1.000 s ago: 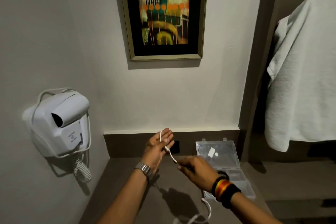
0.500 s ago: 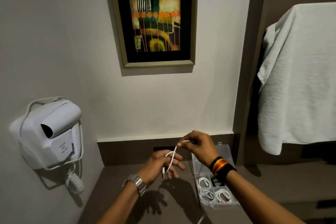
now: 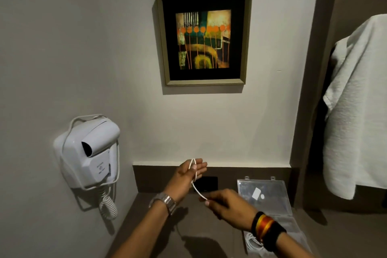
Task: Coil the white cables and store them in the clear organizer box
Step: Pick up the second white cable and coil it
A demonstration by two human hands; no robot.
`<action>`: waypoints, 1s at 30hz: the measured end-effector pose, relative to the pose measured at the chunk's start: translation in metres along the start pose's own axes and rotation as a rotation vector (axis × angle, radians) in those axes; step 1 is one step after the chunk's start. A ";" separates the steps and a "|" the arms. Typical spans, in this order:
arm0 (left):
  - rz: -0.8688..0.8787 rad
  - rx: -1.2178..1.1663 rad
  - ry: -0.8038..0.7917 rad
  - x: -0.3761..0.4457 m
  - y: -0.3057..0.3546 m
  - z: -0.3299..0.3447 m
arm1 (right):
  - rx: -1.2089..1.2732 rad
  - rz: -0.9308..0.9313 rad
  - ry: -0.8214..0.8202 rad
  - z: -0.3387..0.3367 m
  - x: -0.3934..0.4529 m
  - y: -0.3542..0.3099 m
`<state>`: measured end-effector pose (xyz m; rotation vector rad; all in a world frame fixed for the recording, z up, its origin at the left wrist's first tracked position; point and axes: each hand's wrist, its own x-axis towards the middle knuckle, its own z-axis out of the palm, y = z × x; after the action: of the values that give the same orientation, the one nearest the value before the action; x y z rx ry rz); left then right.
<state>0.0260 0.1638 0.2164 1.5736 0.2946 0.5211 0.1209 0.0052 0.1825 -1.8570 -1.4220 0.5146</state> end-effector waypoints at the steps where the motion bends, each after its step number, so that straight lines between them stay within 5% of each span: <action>1: 0.012 0.125 -0.028 -0.005 -0.004 -0.002 | -0.076 -0.031 0.038 -0.008 0.001 -0.002; 6: 0.006 0.386 -0.129 -0.021 -0.010 -0.004 | -0.089 -0.103 0.235 -0.051 0.009 -0.004; 11: -0.255 -0.110 -0.346 -0.025 0.012 0.010 | 0.234 -0.126 0.410 -0.065 0.017 0.008; 15: -0.314 -0.568 -0.233 -0.024 0.025 0.014 | 0.482 -0.069 0.440 -0.041 0.019 0.021; 19: -0.217 -0.886 -0.002 -0.019 0.025 0.014 | 0.349 0.007 0.213 -0.008 0.007 0.020; 24: 0.038 -0.479 0.202 -0.013 0.017 0.004 | -0.083 -0.047 0.003 -0.001 -0.011 -0.011; 30: 0.028 0.230 0.048 -0.027 0.005 0.005 | -0.465 -0.238 0.206 -0.053 -0.001 -0.043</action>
<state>0.0050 0.1460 0.2175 1.7915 0.3795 0.5626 0.1296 -0.0067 0.2491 -1.9802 -1.6888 -0.1372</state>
